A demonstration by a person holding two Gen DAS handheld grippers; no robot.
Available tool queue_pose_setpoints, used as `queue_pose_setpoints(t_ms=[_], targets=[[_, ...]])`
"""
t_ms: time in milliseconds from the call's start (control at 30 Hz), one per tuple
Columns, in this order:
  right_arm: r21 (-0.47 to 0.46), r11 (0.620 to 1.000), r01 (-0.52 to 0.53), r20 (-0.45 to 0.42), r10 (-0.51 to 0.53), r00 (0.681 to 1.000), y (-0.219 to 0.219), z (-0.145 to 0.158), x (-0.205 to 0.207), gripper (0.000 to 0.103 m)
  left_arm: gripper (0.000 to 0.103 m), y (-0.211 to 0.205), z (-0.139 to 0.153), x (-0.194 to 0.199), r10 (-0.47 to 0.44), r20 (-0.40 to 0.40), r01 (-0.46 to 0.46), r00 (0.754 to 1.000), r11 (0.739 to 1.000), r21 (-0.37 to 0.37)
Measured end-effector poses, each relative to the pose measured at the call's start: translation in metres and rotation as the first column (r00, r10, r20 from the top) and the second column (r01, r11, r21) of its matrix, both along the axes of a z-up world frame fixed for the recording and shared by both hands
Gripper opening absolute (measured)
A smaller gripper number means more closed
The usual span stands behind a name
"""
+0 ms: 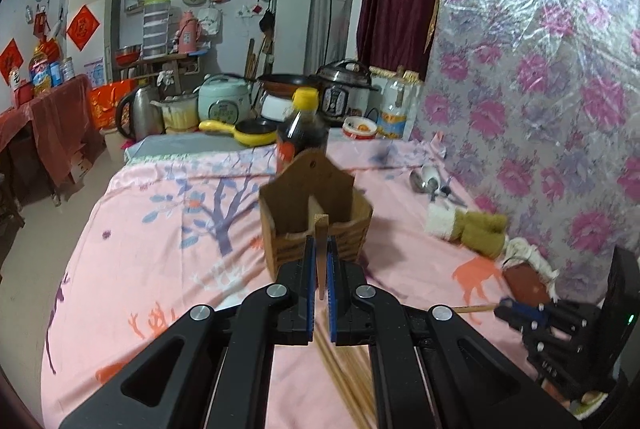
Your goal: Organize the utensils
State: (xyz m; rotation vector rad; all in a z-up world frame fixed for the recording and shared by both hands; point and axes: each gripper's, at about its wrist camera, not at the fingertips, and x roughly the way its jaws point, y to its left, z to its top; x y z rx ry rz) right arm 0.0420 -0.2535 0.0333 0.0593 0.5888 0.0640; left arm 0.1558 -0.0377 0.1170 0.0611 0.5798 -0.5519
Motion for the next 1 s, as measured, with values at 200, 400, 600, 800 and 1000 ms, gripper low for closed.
queue_pose_setpoints(t_ms=[200,400,600,800,1000], targets=[[-0.022,0.999,-0.035,0.086,0.037,0.996,0.01,0.057,0.05,0.006,0.006,-0.012,0.033,0.02,0.012,0.047,-0.011,0.999,1.0,-0.015],[-0.039,0.999,-0.026,0.171,0.032,0.985,0.021,0.105,0.095,0.006,0.006,-0.019,0.058,0.045,0.036,0.089,-0.033,0.995,0.999,-0.039],[-0.007,0.999,0.04,0.269,-0.036,0.962,0.03,0.126,0.16,0.006,0.006,-0.026,0.042,0.086,0.078,0.054,-0.078,0.995,0.997,-0.015],[-0.01,0.998,0.06,0.212,-0.057,0.976,0.036,0.084,0.204,0.007,0.006,-0.021,0.0,0.118,0.088,-0.04,-0.088,0.995,0.996,-0.008],[0.012,0.997,0.073,0.116,-0.073,0.99,0.018,0.054,0.196,0.016,0.073,-0.003,-0.025,0.121,0.146,-0.081,-0.15,0.986,0.988,-0.038]])
